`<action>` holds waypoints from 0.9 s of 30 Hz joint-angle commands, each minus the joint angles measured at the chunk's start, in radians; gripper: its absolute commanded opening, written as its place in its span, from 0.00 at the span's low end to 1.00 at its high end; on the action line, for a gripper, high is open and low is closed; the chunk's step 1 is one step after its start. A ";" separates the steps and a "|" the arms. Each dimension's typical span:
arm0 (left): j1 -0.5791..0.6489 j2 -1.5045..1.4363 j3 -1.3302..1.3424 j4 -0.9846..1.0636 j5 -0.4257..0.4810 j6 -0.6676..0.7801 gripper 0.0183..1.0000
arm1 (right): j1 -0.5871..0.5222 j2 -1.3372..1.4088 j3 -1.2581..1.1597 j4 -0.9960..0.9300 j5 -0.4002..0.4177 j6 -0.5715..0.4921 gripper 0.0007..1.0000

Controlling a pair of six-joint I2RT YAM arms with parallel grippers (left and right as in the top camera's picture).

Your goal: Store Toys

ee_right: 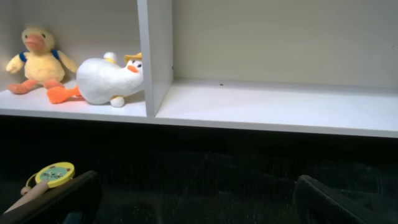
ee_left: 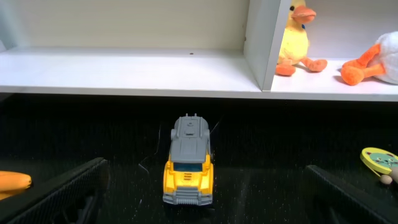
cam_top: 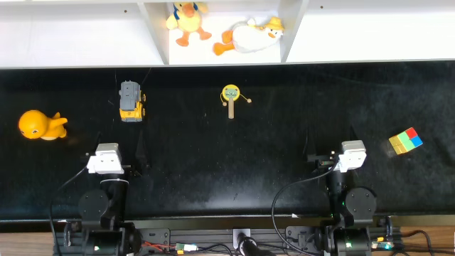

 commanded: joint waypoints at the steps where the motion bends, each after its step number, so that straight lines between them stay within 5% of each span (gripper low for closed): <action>1: -0.005 -0.011 -0.001 -0.003 0.010 0.022 1.00 | -0.001 -0.010 -0.013 0.005 0.007 0.001 1.00; 19: -0.003 0.071 0.098 -0.056 0.010 -0.043 1.00 | -0.001 -0.010 -0.013 0.005 0.007 0.001 0.99; 27: -0.003 0.249 0.404 -0.378 0.010 -0.128 1.00 | -0.001 -0.010 -0.013 0.005 0.007 0.001 1.00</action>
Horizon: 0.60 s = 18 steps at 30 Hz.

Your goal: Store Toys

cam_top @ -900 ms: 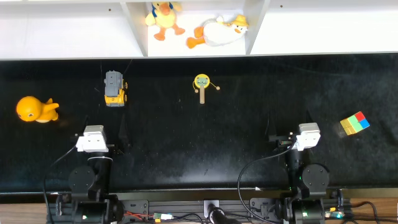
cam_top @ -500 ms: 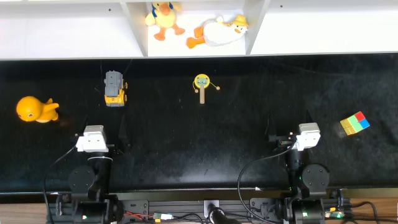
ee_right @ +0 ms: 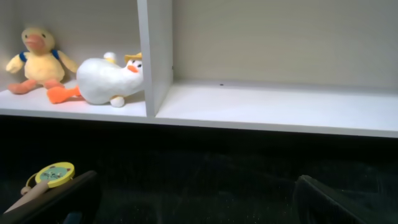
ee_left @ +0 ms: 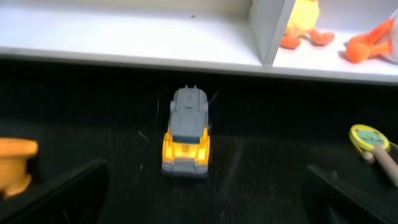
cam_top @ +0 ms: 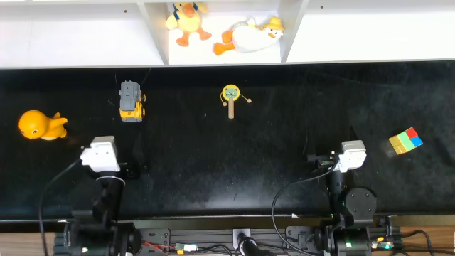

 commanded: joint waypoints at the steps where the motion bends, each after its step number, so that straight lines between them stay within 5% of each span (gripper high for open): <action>1: -0.003 0.082 0.204 -0.163 0.011 -0.066 1.00 | -0.001 -0.010 -0.013 0.005 0.007 0.001 1.00; 10: -0.003 0.245 0.581 -0.705 0.009 -0.039 1.00 | -0.001 -0.010 -0.013 0.005 0.007 0.001 1.00; 18: -0.003 0.362 0.751 -0.886 0.010 -0.031 1.00 | -0.001 -0.010 -0.013 0.005 0.007 0.001 1.00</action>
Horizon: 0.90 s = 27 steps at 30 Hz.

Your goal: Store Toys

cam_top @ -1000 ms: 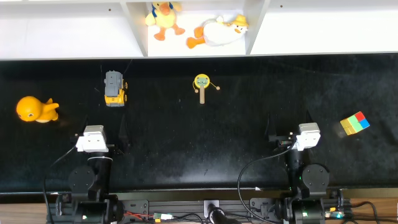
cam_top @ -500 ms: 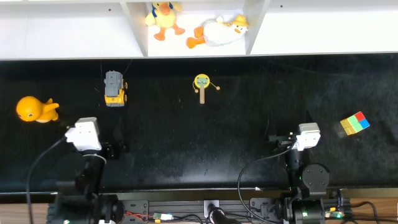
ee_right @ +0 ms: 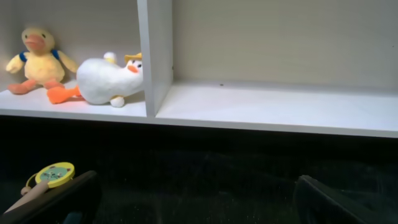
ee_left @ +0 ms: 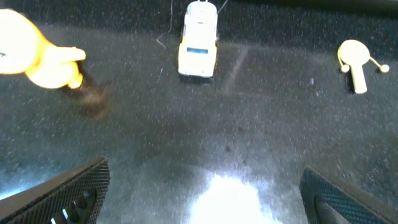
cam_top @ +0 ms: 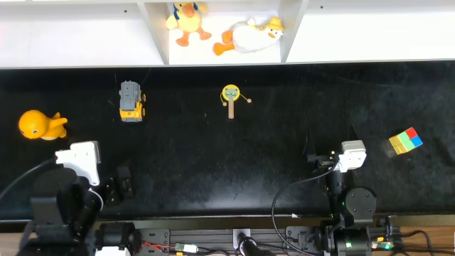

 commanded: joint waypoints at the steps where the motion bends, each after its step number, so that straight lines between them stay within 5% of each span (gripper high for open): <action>1: -0.003 0.048 0.077 -0.051 0.010 0.011 1.00 | -0.001 -0.010 -0.013 0.005 0.007 0.001 1.00; 15: 0.038 0.205 0.130 -0.032 0.010 0.023 0.99 | -0.001 -0.010 -0.013 0.005 0.007 0.001 1.00; 27: 0.355 0.298 0.161 0.002 0.076 0.092 1.00 | -0.001 -0.010 -0.013 0.005 0.007 0.001 0.99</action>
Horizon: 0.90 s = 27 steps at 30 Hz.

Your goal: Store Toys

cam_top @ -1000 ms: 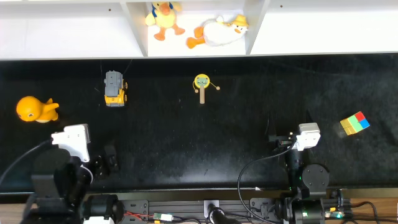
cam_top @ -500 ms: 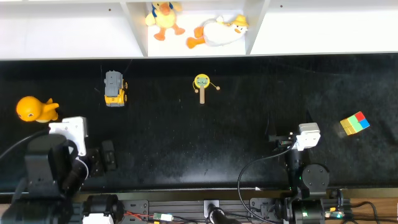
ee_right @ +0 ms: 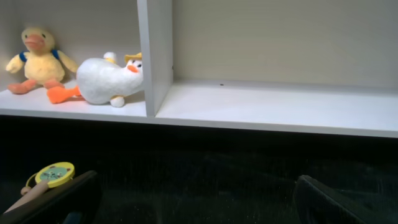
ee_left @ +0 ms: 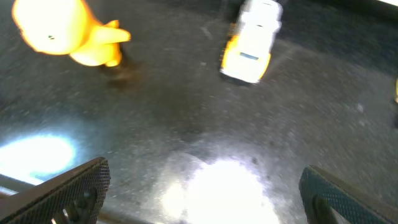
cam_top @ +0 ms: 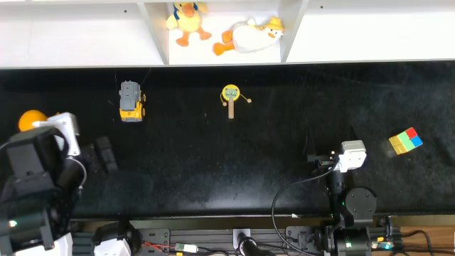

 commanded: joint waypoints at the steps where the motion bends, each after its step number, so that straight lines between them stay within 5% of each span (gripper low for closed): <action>1: 0.134 0.010 0.030 0.005 0.073 0.090 1.00 | -0.001 -0.010 -0.013 0.005 0.007 0.001 0.99; 12: 0.525 0.090 0.030 0.007 0.245 0.391 1.00 | -0.001 -0.010 -0.013 0.005 0.007 0.001 1.00; 27: 0.741 0.197 0.029 0.166 0.301 0.754 1.00 | -0.001 -0.010 -0.013 0.005 0.007 0.001 1.00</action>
